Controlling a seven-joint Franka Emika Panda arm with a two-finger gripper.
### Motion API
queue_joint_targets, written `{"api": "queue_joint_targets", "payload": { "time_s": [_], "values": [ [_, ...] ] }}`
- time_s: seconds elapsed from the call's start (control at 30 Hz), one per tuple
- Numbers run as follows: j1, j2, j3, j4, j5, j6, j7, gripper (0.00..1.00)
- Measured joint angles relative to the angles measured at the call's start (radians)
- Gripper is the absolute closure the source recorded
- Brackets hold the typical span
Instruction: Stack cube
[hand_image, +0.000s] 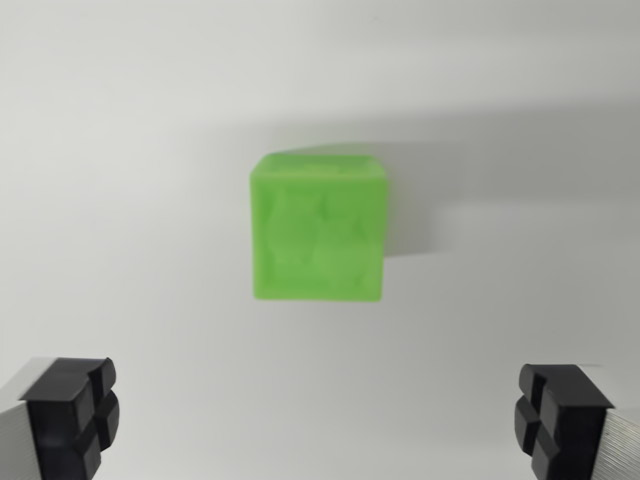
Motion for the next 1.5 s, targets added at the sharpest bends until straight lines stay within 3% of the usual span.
{"api": "queue_joint_targets", "payload": {
  "time_s": [0.47, 0.8, 1.23, 1.5],
  "values": [
    [-0.001, 0.141, 0.007, 0.001, 0.026, 0.137, -0.018, 0.0],
    [-0.011, 0.236, 0.02, 0.015, 0.04, 0.216, -0.029, 0.0],
    [-0.025, 0.318, 0.036, 0.038, 0.043, 0.278, -0.032, 0.0],
    [-0.03, 0.338, 0.041, 0.044, 0.043, 0.292, -0.032, 0.0]
  ]
}}
